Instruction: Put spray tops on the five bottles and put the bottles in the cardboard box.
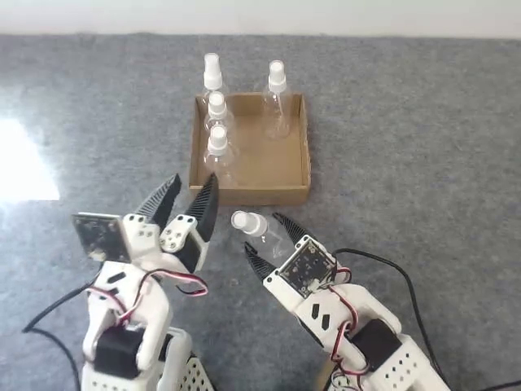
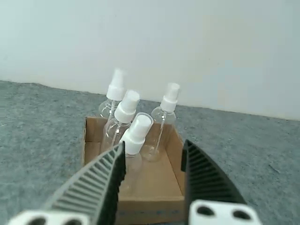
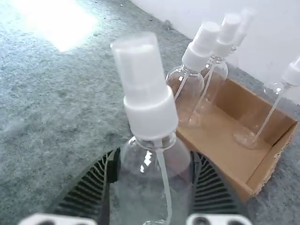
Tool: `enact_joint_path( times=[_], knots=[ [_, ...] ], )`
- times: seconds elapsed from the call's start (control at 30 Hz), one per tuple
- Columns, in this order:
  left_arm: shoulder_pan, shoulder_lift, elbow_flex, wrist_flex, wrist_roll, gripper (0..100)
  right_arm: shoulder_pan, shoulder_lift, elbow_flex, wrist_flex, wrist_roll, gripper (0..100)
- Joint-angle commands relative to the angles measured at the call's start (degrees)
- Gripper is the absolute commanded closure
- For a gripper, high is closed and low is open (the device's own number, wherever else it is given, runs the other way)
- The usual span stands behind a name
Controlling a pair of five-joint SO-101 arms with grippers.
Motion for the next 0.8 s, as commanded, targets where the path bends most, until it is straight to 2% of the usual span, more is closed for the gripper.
enact_joint_path(
  times=[0.0,0.27,0.5,0.77],
  knots=[
    [2.5,-0.9,1.9,-4.8,0.7,82,1.0,-1.0,-2.1,-1.9,-0.4,90.8],
    [6.3,-0.5,2.5,-4.8,0.6,82,1.0,-1.0,-3.9,-1.5,-0.4,90.8],
    [13.3,-0.5,4.0,-4.7,-4.3,82,1.0,-1.0,-3.5,-1.4,-0.4,90.8],
    [17.0,-0.5,4.3,-4.7,-6.9,82,1.0,-1.0,-3.3,-1.4,-0.4,90.8]
  ],
)
